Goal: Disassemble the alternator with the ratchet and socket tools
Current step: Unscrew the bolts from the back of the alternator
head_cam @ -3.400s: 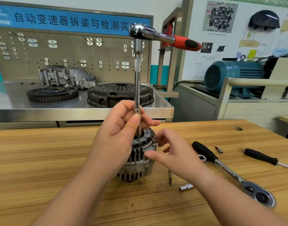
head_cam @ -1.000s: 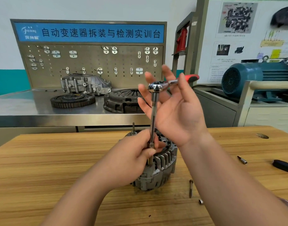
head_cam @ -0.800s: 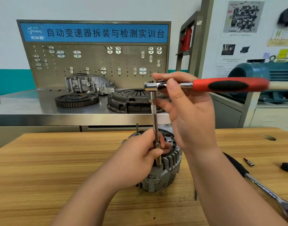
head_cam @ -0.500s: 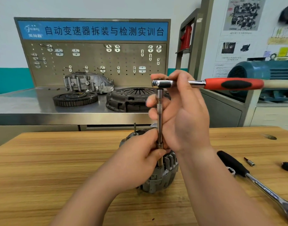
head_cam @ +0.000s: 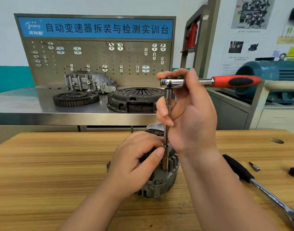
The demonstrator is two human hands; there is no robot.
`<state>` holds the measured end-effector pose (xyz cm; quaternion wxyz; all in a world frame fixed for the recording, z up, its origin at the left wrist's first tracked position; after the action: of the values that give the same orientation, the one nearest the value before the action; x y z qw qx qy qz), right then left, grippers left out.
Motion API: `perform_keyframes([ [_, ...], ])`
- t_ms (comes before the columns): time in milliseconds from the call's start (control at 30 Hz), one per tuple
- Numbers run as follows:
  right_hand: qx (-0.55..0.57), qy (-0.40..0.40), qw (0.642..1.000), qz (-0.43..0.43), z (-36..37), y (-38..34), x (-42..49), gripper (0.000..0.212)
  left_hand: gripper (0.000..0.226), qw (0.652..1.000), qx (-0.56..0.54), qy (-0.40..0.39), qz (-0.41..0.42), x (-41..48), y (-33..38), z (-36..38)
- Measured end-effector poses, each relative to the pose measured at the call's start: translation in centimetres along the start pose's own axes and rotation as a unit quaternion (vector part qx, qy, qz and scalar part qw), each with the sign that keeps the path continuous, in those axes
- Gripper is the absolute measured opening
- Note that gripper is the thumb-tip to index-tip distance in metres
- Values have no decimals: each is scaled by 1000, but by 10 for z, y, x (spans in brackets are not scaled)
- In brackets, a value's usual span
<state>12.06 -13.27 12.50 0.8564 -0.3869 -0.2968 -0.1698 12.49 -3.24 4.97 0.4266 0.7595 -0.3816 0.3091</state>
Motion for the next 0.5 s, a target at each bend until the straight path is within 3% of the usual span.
perform_keyframes([
  [333,48,9,997,52,-5,0,10,35,33,997,51,51,20,-1,6,4],
  [500,69,-13,995,74,-9,-1,14,27,32,994,79,68,23,-1,9,6],
])
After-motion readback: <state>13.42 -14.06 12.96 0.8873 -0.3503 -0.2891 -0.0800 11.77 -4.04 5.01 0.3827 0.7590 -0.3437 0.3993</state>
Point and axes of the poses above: each hand's wrist, its own x-axis towards the middle knuckle, its own z-axis out of the palm, y = z × x, the point moved 5 cm from there along x, towards the middle knuckle, and after that the axes turned 2 degrees about y, right-handed, at the moved point
